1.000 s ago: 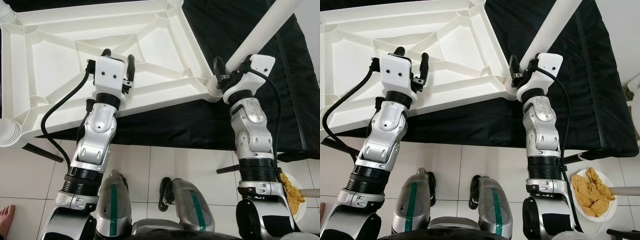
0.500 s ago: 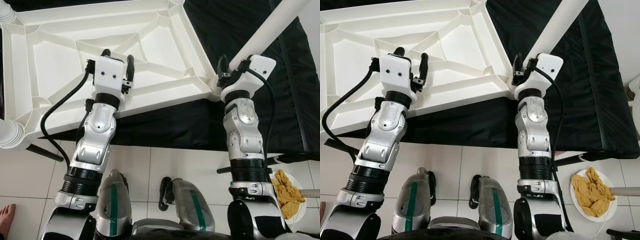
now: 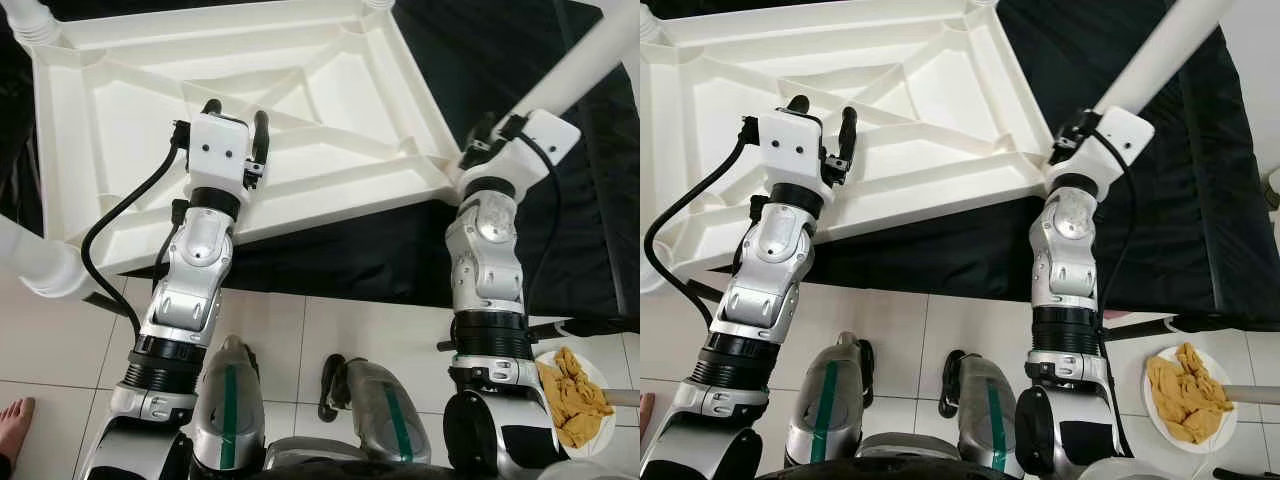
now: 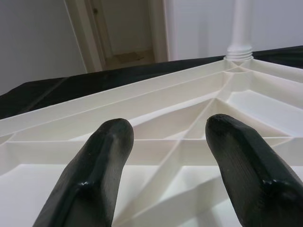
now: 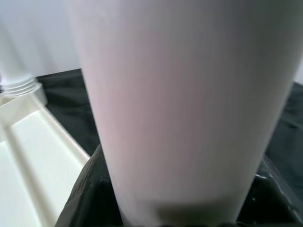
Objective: Building children table
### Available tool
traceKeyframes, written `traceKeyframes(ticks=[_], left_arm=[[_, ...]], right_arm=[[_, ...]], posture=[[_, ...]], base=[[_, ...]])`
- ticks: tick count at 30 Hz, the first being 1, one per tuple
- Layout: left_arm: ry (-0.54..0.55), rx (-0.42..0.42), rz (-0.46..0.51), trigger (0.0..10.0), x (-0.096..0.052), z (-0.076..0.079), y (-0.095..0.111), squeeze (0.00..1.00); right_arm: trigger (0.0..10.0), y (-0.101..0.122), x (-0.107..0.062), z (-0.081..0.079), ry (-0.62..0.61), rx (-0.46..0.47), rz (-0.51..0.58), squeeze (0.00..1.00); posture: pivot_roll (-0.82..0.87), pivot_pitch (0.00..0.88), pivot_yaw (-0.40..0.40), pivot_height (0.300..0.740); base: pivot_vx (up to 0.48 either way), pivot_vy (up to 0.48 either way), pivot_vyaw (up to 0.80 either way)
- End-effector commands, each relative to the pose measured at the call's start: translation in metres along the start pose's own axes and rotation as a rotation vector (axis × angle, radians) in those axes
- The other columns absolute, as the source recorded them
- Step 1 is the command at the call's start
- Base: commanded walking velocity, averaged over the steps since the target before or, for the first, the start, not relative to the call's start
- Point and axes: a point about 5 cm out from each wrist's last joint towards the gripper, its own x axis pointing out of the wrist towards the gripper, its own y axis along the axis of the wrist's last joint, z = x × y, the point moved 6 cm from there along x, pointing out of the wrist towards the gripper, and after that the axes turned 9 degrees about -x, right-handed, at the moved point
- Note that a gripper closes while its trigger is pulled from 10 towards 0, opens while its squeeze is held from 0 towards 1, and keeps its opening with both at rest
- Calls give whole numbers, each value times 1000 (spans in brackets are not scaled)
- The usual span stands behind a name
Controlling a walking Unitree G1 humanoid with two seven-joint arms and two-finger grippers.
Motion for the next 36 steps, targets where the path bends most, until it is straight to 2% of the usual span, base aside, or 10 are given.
traceKeyframes(ticks=[1,17,18,19,20,28,36], left_arm=[[-36,0,-8,10000,-2,7,0,0],[-43,-1,-7,10000,-1,9,0,0],[-44,-1,-8,10000,-2,9,-1,0],[-44,-1,-8,10000,-2,9,-1,0],[-44,-1,-8,10000,-2,9,-1,0],[-44,-6,-11,10000,-2,10,-1,0],[-50,-15,-16,10000,-2,13,-2,0]], right_arm=[[10000,-20,4,34,-149,-21,-78,0],[10000,-21,5,27,-164,-29,-86,0],[10000,-20,5,26,-155,-26,-79,435],[10000,-20,5,26,-155,-26,-79,435],[10000,-19,6,23,-127,-12,-70,1000],[10000,-14,6,16,-62,7,-34,1000],[10000,-4,15,13,52,21,18,1000]], posture=[[142,83,-70,740],[144,71,-68,740],[144,71,-68,740],[144,71,-68,740],[144,73,-68,740],[142,78,-68,740],[133,84,-65,740]], base=[[0,0,0],[0,0,0],[0,0,0],[0,0,0],[0,0,0],[0,0,0],[0,0,0]])
